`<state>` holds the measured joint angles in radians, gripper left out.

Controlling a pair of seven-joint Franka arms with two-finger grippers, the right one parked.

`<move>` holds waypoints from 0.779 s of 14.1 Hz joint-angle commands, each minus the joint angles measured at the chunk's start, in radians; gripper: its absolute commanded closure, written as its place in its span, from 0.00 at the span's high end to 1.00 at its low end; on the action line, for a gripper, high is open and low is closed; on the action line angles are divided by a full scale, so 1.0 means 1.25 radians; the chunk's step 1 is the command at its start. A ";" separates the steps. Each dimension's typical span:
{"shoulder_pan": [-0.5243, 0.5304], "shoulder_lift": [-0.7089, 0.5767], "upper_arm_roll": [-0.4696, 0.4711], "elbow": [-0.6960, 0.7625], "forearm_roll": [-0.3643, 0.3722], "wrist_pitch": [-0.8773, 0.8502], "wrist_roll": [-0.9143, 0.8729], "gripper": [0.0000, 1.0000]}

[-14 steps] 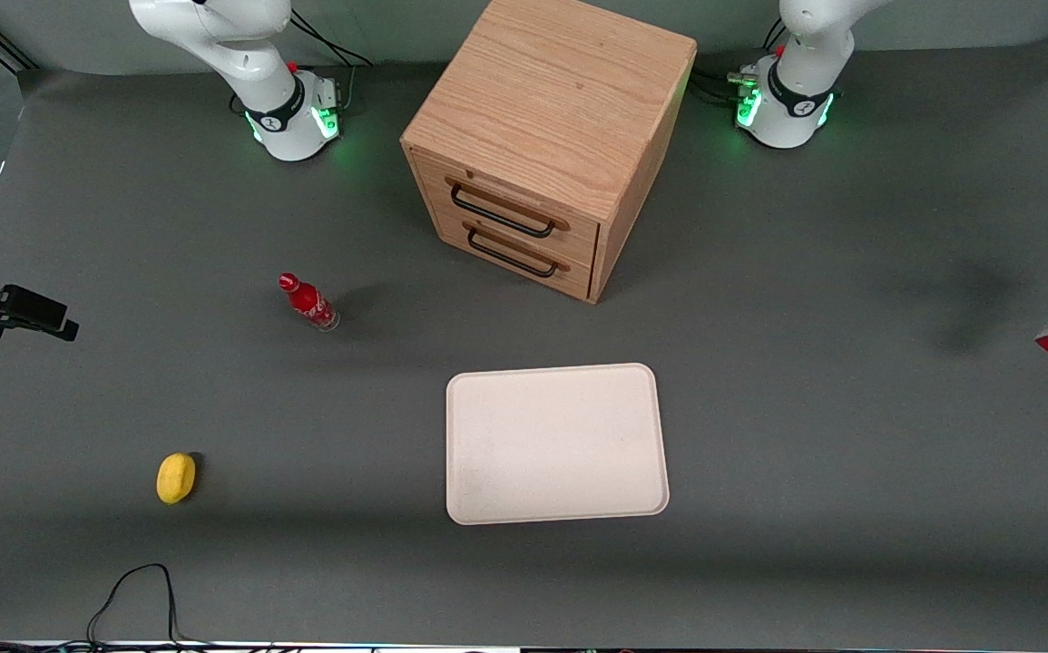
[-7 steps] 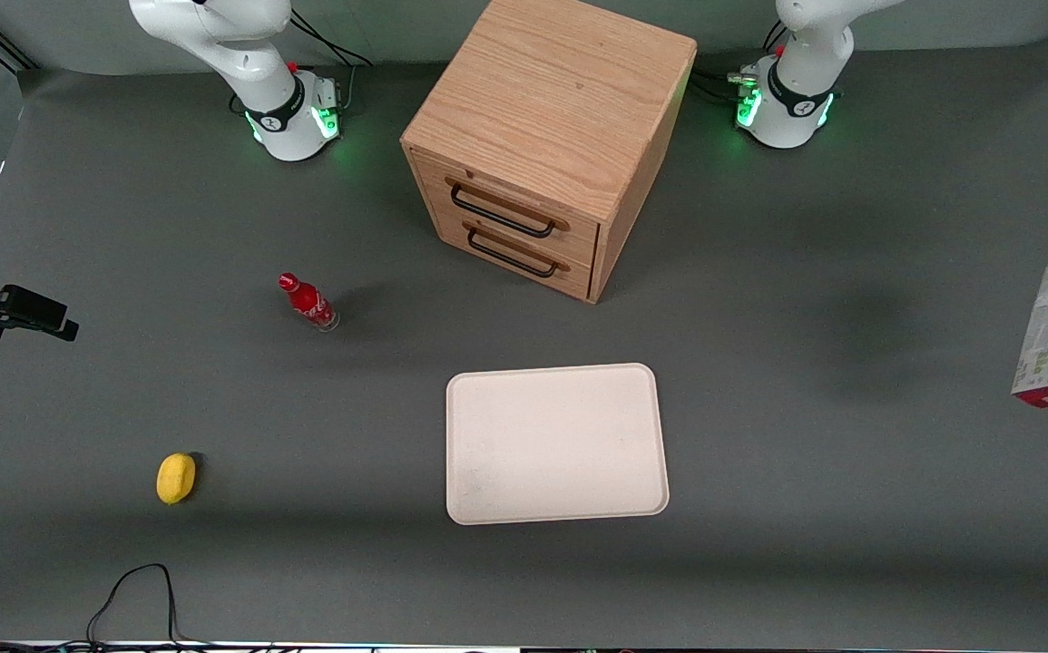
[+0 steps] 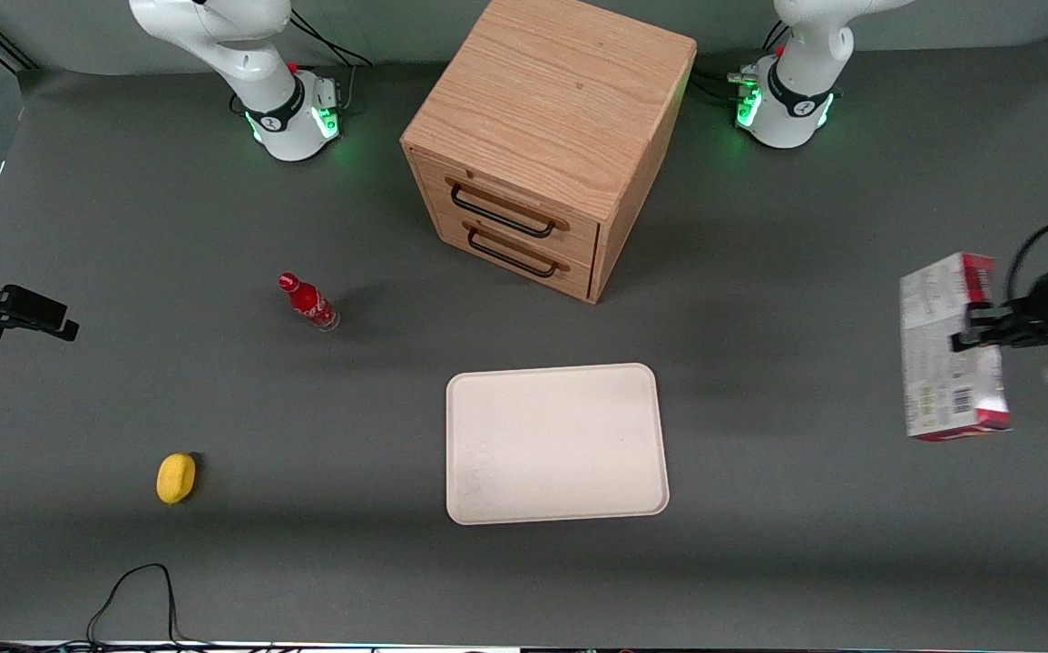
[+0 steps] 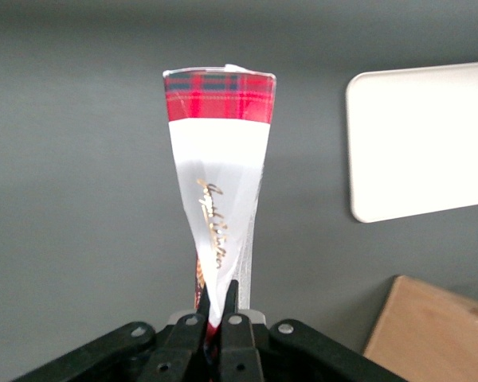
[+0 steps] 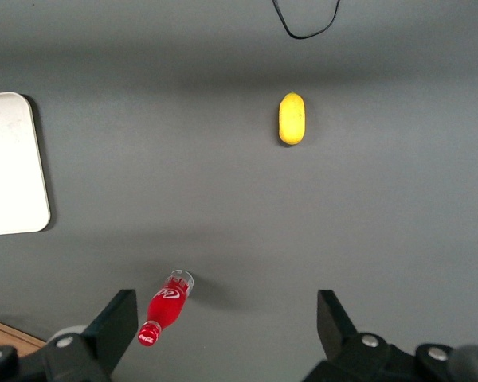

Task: Place red cookie box on tray
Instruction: 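Carry the upright cookie box over the white tray's corner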

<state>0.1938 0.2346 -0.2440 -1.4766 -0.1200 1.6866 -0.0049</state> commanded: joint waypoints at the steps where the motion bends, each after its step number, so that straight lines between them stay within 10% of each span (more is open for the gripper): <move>1: -0.073 0.076 -0.039 0.096 0.057 -0.007 -0.194 0.00; 11: -0.339 0.405 -0.043 0.251 0.253 0.138 -0.472 0.00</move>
<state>-0.1653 0.6467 -0.3150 -1.2757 0.1437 1.8803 -0.5360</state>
